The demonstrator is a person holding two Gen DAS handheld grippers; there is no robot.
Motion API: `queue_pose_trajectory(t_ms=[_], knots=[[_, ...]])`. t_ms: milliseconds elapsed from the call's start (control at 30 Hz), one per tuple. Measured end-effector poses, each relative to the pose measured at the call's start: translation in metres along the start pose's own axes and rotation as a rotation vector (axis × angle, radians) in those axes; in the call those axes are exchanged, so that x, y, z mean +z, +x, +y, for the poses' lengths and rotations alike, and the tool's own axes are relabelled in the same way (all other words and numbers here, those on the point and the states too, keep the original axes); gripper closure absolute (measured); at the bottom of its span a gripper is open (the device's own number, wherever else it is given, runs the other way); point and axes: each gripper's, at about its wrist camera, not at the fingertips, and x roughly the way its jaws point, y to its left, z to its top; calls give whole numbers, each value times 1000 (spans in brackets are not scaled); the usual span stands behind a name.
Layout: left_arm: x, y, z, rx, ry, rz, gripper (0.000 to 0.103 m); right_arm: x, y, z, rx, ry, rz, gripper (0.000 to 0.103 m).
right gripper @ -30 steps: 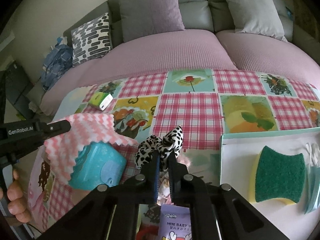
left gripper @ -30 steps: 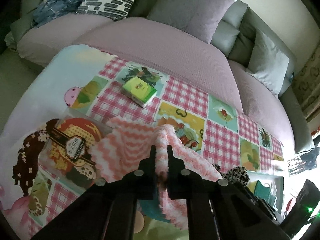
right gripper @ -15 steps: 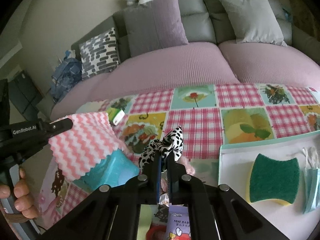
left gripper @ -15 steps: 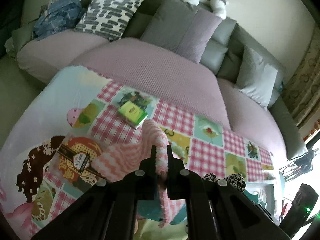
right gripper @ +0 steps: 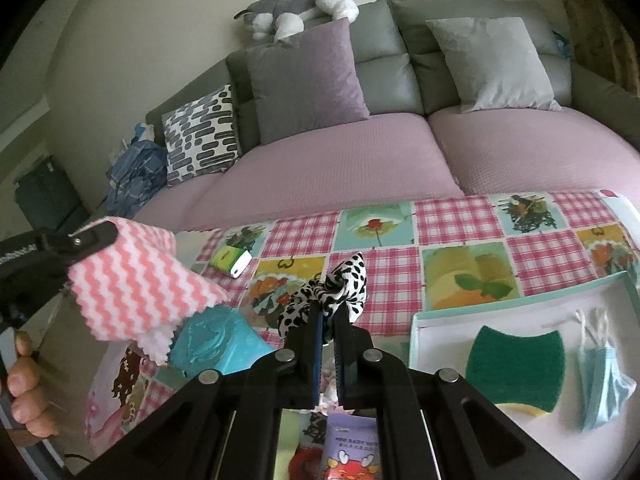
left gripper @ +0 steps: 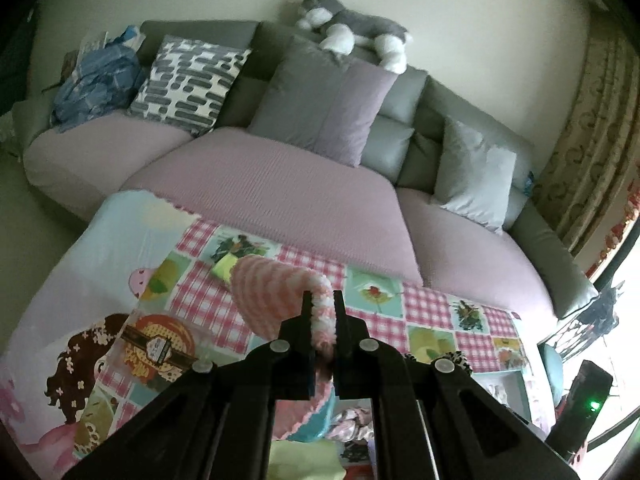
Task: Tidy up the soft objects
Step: 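Lift and carry the towel in the left tool and scrunchie in the right tool to the tray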
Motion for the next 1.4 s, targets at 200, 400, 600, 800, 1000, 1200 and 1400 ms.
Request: queue_pose_trajectory(t_ms=[200,400,600,800,1000,1200,1400], knots=[[2,-24,-24,-42,61,-60,97,4,-17,-13,-26,16,-30,98],[-3,-32,-55,-90,123,-65,97,6,-39,-36,-78,44,-62,98],[-14,-25,-90,-138,175,-34,97,5,-62,-74,-183,90,-76,98],[-31,-17,-131,-193,246,13,97,0,-83,-119,-262,166,-88,98],[-50,-9,-170,-249,319,65,97,-5,-107,-156,-339,231,-113,98],[-71,-2,-204,-298,392,119,97,-14,-126,-191,-405,300,-123,98],[-90,12,-224,-334,436,178,97,-19,-122,-204,-443,318,-99,98]])
